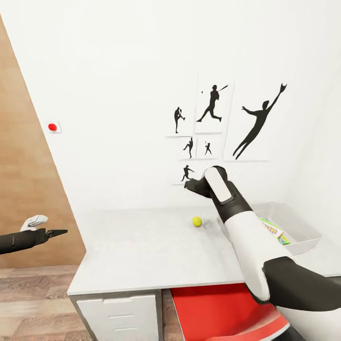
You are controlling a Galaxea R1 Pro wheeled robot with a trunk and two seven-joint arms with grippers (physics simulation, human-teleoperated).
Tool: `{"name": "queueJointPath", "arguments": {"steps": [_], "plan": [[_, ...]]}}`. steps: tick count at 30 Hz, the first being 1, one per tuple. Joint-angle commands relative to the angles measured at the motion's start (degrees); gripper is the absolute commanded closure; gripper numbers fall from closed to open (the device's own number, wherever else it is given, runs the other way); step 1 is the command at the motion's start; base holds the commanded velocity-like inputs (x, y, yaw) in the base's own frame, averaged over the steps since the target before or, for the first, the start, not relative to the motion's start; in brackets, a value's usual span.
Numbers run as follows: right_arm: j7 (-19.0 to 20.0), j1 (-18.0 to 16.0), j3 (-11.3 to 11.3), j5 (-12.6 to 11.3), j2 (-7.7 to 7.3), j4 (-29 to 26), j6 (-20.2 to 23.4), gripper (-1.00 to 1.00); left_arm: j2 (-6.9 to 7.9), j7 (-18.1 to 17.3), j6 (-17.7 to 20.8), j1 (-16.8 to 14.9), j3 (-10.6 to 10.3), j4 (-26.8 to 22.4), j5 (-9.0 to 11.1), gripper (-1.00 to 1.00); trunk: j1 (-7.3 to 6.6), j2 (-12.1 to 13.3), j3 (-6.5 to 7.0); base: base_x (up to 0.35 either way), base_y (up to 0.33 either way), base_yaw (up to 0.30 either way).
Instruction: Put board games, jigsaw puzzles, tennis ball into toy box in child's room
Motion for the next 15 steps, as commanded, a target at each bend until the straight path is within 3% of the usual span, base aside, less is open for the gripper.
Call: {"name": "queueJointPath", "arguments": {"steps": [1, 6, 12, 15], "plan": [[-1.26, -0.53, 0.12, -0.57, 0.12, -0.02, 0.49, -1.0, 0.14, -0.57, 0.43, -0.09, 0.2, -0.04, -0.6, -1.0, 0.04, -0.14, -0.25, 0.0, 0.0, 0.0], [-4.46, -3.17, 0.09, -0.69, 0.44, 0.34, 3.06, -1.0, 0.92, -0.53, 0.43, -0.09, 0.25, -0.01, -0.59, -1.0, 0.04, -0.14, -0.72, 0.0, 0.0, 0.0], [-4.97, -3.9, 0.04, -0.71, 0.44, 0.43, 4.82, -1.0, 1.08, -0.56, -0.15, -0.09, 0.3, -0.01, -0.62, -1.0, 0.04, -0.14, -1.29, 0.0, 0.0, 0.0], [-5.03, -4.16, 0.03, -0.71, 0.44, 0.65, 5.51, -1.0, 2.13, -0.6, -0.26, -0.09, 0.33, 0.02, -0.62, -1.0, 0.04, -0.14, -1.57, 0.0, 0.0, 0.0]]}}
